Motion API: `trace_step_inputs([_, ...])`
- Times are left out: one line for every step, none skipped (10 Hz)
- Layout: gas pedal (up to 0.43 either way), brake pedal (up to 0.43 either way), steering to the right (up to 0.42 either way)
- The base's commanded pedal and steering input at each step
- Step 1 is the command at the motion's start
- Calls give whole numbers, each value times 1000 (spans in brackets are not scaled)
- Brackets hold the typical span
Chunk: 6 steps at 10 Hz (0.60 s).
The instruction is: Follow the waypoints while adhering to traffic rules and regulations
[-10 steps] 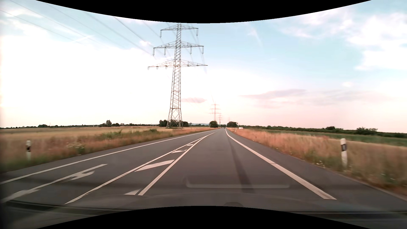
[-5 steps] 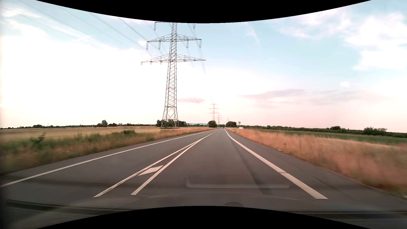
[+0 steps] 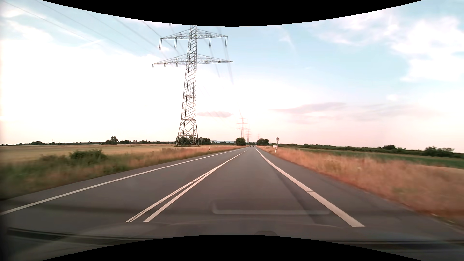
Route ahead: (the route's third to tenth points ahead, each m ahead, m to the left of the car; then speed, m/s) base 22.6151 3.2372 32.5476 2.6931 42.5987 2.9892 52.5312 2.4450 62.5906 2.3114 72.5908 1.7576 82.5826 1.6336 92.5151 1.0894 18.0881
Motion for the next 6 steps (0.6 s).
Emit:
trace_step_inputs([79, 0, 3])
trace_step_inputs([79, 0, 5])
trace_step_inputs([79, 0, 6])
trace_step_inputs([79, 0, 5])
trace_step_inputs([79, 0, 5])
trace_step_inputs([79, 0, 5])
